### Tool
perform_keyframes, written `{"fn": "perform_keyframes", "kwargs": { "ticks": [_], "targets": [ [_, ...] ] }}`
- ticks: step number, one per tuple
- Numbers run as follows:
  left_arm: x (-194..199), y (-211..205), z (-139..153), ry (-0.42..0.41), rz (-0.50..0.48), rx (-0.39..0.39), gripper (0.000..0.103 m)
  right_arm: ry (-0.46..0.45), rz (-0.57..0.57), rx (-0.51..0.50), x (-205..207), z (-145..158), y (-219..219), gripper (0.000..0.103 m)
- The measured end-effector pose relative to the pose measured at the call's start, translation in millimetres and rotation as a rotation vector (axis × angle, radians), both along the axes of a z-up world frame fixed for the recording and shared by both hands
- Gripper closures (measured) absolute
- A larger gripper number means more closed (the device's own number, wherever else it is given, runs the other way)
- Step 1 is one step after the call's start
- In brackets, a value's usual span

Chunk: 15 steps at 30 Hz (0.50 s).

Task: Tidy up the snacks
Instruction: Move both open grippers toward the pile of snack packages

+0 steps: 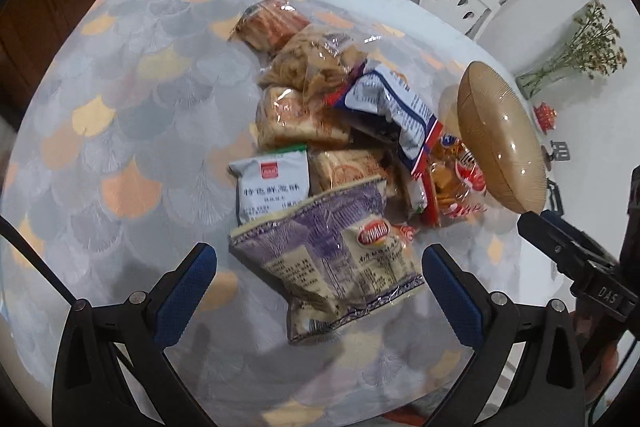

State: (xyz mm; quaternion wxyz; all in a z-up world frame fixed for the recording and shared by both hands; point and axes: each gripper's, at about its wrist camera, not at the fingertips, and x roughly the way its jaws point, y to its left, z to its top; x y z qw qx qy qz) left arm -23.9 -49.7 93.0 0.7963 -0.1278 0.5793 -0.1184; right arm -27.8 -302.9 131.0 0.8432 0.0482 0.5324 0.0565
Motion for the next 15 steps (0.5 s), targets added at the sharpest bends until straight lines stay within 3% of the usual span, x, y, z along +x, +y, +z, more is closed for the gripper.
{"fn": "perform_keyframes", "kwargs": {
  "ticks": [4, 6, 15],
  "targets": [
    [-6, -9, -1, 0.009, 0.018, -0.006, 0.001, 0.000, 0.039, -0.020, 0, 1, 3, 0.000],
    [-9, -14, -1, 0.017, 0.023, -0.008, 0.001, -0.011, 0.044, -0.081, 1, 3, 4, 0.000],
    [-15, -30, 13, -0.044, 0.015, 0.104, 0.001, -0.027, 0.077, -0.063, 0, 9, 7, 0.000]
  ]
}}
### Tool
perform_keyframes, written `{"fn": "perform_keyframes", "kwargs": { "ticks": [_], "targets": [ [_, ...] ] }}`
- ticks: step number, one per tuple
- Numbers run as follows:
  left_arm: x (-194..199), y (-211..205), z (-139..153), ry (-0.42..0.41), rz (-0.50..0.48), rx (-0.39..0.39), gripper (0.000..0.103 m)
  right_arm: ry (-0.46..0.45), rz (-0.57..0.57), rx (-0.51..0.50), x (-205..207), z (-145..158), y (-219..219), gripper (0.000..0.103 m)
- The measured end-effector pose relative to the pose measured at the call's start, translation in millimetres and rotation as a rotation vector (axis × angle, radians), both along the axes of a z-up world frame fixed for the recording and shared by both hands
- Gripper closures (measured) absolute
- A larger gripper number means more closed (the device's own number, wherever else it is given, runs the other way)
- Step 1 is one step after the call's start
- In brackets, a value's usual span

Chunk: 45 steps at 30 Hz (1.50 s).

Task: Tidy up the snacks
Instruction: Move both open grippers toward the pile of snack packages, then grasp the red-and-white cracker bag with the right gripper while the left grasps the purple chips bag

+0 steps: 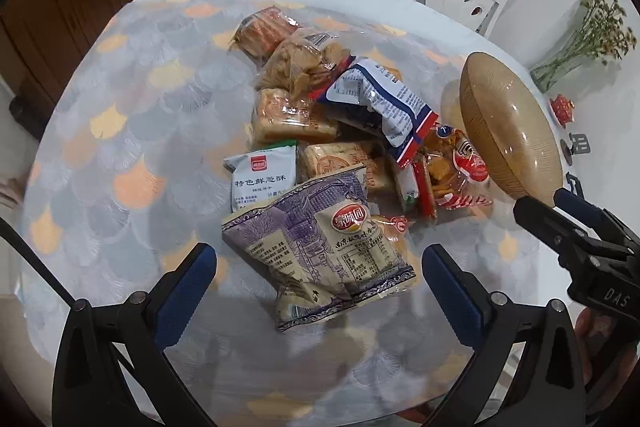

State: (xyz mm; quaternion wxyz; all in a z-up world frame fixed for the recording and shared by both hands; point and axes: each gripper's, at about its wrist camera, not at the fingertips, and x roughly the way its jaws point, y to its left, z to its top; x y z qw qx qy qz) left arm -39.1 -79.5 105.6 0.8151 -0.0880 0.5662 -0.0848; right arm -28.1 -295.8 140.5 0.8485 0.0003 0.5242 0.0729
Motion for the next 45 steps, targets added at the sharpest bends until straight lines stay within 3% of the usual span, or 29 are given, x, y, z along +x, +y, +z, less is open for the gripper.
{"fn": "perform_keyframes", "kwargs": {
  "ticks": [5, 10, 20, 26, 33, 36, 45],
  "targets": [
    [0, 2, -3, 0.018, 0.001, -0.035, 0.001, -0.001, 0.014, -0.003, -3, -2, 6, 0.000],
    [-1, 10, -3, 0.052, 0.017, -0.218, 0.001, 0.004, 0.029, 0.015, 0, -2, 6, 0.002],
    [-4, 6, -12, 0.071, 0.049, -0.159, 0.001, 0.059, 0.031, 0.073, 9, -10, -1, 0.003],
    [-5, 7, -31, 0.139, 0.139, -0.092, 0.001, 0.184, -0.015, 0.206, 16, -34, -21, 0.003],
    [-9, 21, -46, 0.186, 0.242, -0.241, 0.001, 0.224, -0.053, 0.269, 36, -49, -25, 0.003],
    [-7, 26, -57, 0.222, 0.301, -0.347, 0.001, 0.230, -0.082, 0.264, 46, -56, -20, 0.016],
    [2, 9, -74, 0.237, 0.357, -0.347, 0.001, 0.239, -0.118, 0.200, 64, -79, -17, 0.018]
  ]
}}
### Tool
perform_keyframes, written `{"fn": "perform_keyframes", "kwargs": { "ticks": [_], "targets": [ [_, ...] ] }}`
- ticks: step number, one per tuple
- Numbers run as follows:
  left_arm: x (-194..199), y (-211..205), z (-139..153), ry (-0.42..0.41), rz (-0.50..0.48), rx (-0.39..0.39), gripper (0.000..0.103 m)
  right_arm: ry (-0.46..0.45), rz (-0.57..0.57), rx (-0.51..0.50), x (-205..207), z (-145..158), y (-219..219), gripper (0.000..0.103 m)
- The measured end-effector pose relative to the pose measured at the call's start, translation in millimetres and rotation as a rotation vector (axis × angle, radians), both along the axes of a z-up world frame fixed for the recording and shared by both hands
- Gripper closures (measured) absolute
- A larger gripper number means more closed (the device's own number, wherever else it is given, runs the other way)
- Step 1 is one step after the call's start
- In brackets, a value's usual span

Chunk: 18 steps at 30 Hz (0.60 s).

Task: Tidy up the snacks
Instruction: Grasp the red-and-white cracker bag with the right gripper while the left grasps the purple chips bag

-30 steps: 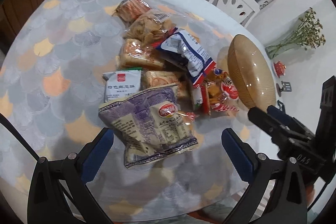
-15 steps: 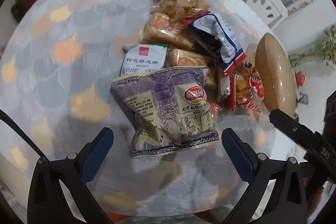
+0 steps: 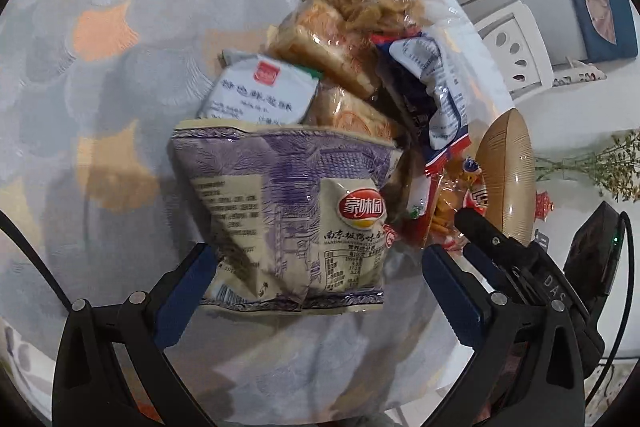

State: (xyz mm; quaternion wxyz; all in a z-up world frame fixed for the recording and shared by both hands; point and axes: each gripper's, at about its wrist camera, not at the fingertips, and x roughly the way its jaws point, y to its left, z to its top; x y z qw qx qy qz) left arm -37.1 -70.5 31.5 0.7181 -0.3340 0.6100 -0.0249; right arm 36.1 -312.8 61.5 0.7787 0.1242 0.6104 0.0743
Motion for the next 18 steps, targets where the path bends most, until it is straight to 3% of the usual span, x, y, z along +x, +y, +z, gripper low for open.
{"fn": "perform_keyframes", "kwargs": {
  "ticks": [11, 14, 18],
  "targets": [
    [2, -9, -17, 0.018, 0.026, 0.103, 0.004, 0.008, 0.022, -0.074, 21, -14, 4, 0.019],
    [3, -9, -17, 0.008, 0.018, 0.123, 0.015, -0.003, 0.023, -0.121, 19, -15, 4, 0.036],
    [1, -9, -14, -0.010, -0.009, 0.157, 0.024, -0.025, 0.022, -0.113, 13, -14, 1, 0.044]
  ]
}}
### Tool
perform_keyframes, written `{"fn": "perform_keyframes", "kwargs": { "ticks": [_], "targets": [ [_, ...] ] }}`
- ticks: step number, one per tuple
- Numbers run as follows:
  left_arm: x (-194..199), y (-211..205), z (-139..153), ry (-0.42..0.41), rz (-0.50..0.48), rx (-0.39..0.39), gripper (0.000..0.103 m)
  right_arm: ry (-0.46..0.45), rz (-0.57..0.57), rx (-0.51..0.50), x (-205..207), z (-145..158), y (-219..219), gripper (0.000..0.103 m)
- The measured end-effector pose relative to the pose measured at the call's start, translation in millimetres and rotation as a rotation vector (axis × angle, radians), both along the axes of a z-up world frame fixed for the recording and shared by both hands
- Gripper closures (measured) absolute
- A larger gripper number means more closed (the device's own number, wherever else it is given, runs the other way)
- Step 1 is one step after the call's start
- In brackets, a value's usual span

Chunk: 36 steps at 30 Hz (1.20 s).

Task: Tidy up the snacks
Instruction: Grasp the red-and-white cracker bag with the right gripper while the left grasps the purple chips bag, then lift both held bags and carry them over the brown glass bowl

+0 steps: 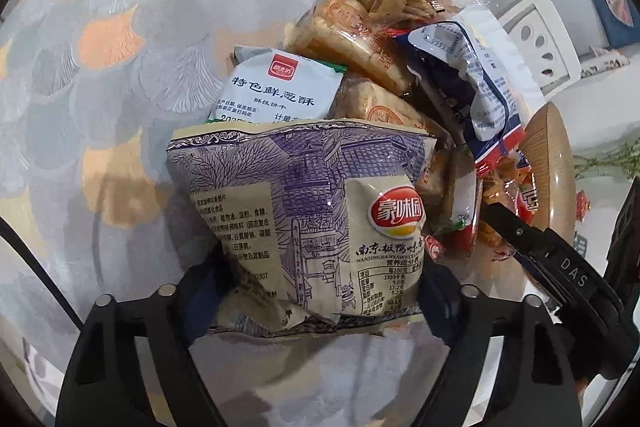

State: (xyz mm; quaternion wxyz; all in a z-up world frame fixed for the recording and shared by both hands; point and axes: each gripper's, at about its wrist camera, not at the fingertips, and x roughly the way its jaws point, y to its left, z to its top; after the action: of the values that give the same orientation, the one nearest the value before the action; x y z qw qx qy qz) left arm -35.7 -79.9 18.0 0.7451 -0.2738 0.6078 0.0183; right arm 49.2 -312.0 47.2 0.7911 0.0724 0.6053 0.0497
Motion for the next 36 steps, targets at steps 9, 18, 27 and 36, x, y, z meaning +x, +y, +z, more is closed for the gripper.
{"fn": "perform_keyframes", "kwargs": {
  "ticks": [9, 18, 27, 36],
  "targets": [
    [-3, 4, 22, -0.022, -0.058, 0.088, 0.027, -0.021, -0.012, 0.017, -16, 9, -2, 0.057],
    [3, 9, 48, -0.064, -0.135, 0.186, 0.027, 0.102, 0.070, 0.078, -63, 12, -13, 0.058],
    [20, 0, 56, -0.092, -0.255, 0.208, 0.027, 0.127, 0.074, 0.125, -71, 7, -18, 0.041],
    [26, -10, 72, -0.136, -0.321, 0.228, 0.027, 0.072, 0.071, 0.047, -49, -5, -5, 0.024]
  ]
}}
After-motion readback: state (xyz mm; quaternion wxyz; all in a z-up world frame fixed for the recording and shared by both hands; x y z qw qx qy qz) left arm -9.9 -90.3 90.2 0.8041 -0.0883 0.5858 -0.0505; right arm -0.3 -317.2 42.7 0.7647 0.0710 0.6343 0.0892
